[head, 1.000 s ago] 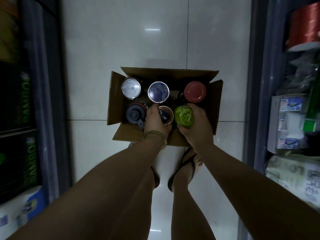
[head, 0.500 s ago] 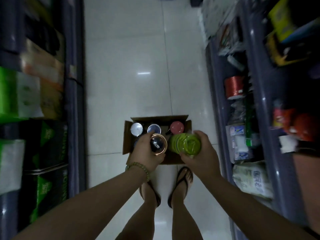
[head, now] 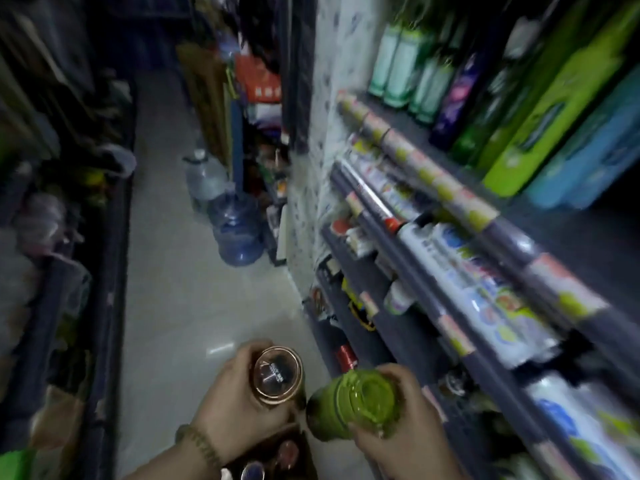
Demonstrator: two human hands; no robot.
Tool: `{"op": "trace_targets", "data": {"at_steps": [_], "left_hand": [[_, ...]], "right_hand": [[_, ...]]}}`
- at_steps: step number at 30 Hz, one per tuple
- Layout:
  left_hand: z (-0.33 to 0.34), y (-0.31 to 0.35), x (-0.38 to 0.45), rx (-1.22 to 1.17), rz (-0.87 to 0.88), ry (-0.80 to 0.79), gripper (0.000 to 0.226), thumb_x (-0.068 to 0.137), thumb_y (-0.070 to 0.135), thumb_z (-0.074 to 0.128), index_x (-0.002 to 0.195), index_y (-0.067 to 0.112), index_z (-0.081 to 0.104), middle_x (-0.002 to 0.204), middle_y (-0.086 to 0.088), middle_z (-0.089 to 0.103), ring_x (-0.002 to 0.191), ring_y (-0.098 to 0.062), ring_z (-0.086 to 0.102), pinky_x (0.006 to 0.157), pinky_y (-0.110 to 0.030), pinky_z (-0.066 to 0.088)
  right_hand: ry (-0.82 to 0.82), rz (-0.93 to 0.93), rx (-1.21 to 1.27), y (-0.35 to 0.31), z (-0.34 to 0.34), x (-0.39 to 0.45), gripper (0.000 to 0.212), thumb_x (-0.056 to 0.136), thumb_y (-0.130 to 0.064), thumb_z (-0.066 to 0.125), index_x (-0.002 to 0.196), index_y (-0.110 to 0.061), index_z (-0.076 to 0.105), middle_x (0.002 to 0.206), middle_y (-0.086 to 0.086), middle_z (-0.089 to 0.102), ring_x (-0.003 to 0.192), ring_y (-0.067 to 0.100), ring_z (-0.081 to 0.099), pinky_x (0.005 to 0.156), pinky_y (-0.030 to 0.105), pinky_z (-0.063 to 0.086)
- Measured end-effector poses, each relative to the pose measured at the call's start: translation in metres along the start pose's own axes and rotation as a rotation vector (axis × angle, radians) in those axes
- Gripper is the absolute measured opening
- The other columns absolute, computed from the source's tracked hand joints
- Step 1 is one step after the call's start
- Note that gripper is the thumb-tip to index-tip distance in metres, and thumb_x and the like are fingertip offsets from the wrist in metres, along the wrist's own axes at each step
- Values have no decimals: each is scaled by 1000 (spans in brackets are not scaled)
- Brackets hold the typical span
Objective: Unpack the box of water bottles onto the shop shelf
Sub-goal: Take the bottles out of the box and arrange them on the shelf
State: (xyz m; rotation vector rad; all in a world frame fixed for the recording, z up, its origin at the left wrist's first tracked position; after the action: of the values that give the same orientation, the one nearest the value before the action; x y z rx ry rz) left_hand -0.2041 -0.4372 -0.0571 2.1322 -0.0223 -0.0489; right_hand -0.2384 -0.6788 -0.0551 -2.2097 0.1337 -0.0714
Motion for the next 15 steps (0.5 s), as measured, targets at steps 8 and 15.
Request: {"op": "trace_targets", "data": {"at_steps": [8,15], "left_hand": [[-47,183,48,-267,311,-59,79,34,49,88,105,34,57,103,19,69,93,0,67,82,-7,48],[-62,297,83,-500,451,-133,88,34,55,90,111,22,64,108,2,73,97,-9,69,78,-16,54]], "right_hand": [[136,-150,239,-103,-152,7,79,37,-39,91,106,-55,55,99,-29,69,92,-7,67,82,14,51],[397,-265,333,-151,-231,7,72,35,-34,87,101,-40,58,98,-17,71,82,2,69,71,14,52]]}}
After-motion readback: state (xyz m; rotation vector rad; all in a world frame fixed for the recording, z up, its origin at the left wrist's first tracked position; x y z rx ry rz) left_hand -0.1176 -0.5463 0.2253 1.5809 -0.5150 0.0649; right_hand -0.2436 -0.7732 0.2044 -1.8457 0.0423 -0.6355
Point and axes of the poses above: each hand's wrist, its own x-axis towards the middle knuckle, its own z-axis out of the palm, y = z × x, the point moved 4 cm from there along x, towards the middle knuckle
